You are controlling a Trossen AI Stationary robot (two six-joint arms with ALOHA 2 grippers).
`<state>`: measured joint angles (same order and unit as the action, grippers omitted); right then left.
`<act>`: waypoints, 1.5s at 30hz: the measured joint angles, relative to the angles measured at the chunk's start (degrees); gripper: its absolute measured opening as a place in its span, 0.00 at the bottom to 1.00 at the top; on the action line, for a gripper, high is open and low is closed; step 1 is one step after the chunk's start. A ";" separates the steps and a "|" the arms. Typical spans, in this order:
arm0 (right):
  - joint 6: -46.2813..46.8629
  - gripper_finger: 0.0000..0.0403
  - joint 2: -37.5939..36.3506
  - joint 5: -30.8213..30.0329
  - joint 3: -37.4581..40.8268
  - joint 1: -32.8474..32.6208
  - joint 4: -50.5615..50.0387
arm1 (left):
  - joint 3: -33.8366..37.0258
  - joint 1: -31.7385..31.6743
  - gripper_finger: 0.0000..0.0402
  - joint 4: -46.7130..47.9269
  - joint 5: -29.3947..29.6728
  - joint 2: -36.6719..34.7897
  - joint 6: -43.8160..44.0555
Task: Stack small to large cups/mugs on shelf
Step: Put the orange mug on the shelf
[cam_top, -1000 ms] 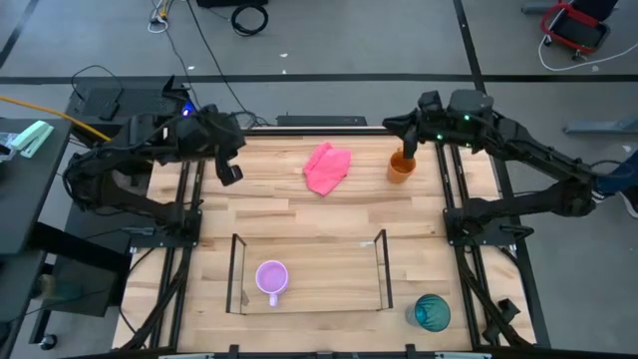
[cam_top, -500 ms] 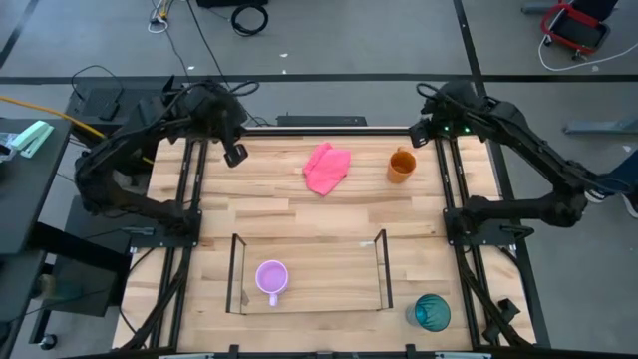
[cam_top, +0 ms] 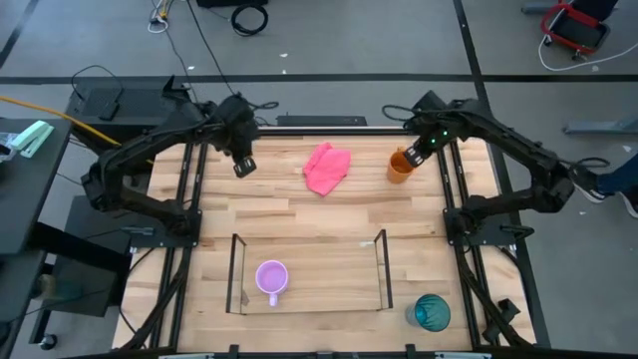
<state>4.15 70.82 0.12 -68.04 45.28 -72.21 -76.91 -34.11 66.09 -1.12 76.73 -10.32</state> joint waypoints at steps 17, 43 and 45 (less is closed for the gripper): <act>-9.89 0.20 7.16 1.01 2.13 -12.96 5.82 | 4.28 0.04 0.04 -2.83 -3.38 0.00 -0.93; -9.91 0.28 12.75 -2.01 5.65 -9.72 8.26 | 4.23 0.04 0.07 -5.06 -3.33 0.00 -0.94; -9.91 0.28 12.75 -2.05 6.48 -9.73 8.54 | 4.23 0.04 0.08 -5.06 -3.33 0.00 -0.94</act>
<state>-5.76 83.57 -1.92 -61.56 35.55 -63.67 -72.69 -34.06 61.04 -4.45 76.73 -11.27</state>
